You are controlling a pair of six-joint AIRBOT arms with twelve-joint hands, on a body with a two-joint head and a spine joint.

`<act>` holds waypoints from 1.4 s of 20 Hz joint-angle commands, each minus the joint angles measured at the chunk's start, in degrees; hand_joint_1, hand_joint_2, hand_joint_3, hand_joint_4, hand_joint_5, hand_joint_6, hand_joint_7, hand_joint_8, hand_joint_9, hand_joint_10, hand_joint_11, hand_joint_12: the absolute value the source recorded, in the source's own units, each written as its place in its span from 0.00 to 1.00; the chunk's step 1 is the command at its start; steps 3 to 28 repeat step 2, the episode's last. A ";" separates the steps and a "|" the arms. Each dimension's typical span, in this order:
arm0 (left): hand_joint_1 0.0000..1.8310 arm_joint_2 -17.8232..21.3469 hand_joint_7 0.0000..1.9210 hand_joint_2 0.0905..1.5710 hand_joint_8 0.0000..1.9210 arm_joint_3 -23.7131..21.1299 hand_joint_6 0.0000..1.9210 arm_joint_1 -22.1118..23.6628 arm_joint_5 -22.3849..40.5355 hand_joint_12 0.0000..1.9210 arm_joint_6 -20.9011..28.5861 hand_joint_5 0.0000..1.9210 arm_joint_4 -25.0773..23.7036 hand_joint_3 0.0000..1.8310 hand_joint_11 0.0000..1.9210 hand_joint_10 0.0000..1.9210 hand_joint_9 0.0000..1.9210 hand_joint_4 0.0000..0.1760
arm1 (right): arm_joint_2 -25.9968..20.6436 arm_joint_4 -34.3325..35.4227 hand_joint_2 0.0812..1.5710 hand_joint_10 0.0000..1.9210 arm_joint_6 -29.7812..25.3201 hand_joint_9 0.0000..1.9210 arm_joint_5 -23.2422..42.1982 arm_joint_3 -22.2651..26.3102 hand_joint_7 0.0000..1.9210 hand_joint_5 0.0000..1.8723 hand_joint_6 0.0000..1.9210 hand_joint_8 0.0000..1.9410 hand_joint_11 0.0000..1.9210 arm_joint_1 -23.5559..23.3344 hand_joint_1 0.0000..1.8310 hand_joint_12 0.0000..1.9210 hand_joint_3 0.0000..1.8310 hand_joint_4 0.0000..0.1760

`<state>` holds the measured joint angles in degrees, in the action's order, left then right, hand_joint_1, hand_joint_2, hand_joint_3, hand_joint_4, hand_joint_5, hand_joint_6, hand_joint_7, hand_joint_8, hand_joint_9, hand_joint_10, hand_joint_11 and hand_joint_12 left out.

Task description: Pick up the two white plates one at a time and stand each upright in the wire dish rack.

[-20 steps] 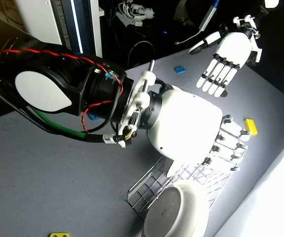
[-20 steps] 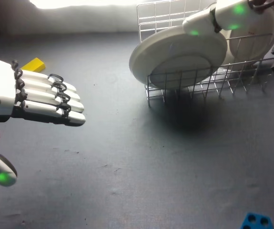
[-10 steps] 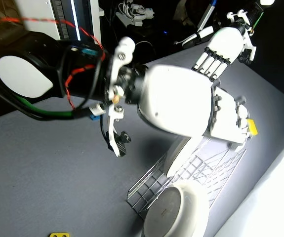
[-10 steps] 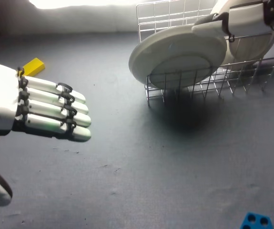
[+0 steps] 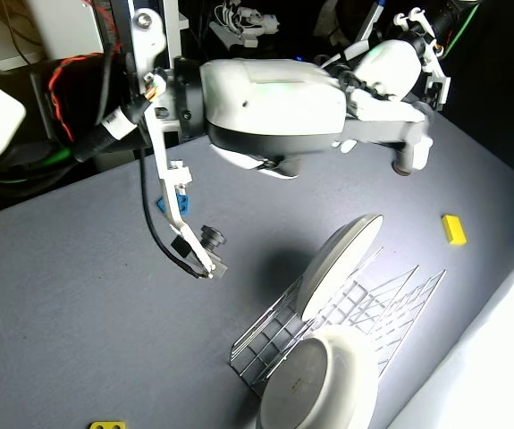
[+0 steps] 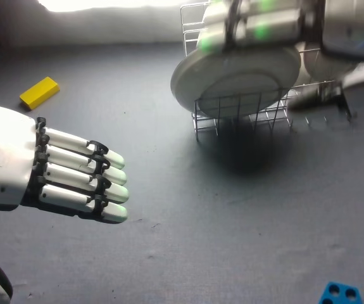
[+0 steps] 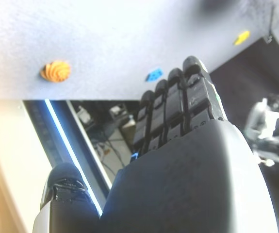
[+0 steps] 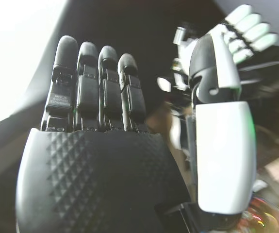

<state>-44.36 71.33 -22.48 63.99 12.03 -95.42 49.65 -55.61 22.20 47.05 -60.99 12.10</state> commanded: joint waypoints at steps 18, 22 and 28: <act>0.00 0.84 0.04 0.64 0.00 -0.43 0.00 0.54 2.09 0.06 0.07 0.04 4.47 0.00 0.00 0.00 0.03 0.00 | -0.40 -2.43 0.66 0.01 -0.38 0.18 9.13 0.08 0.19 0.20 0.01 0.01 0.00 -0.09 0.49 0.55 0.00 0.00; 0.00 0.84 0.04 0.64 0.00 -0.43 0.00 0.54 2.09 0.06 0.07 0.04 4.47 0.00 0.00 0.00 0.03 0.00 | -0.40 -2.43 0.66 0.01 -0.38 0.18 9.13 0.08 0.19 0.20 0.01 0.01 0.00 -0.09 0.49 0.55 0.00 0.00; 0.00 0.84 0.04 0.64 0.00 -0.43 0.00 0.54 2.09 0.06 0.07 0.04 4.47 0.00 0.00 0.00 0.03 0.00 | -0.40 -2.43 0.66 0.01 -0.38 0.18 9.13 0.08 0.19 0.20 0.01 0.01 0.00 -0.09 0.49 0.55 0.00 0.00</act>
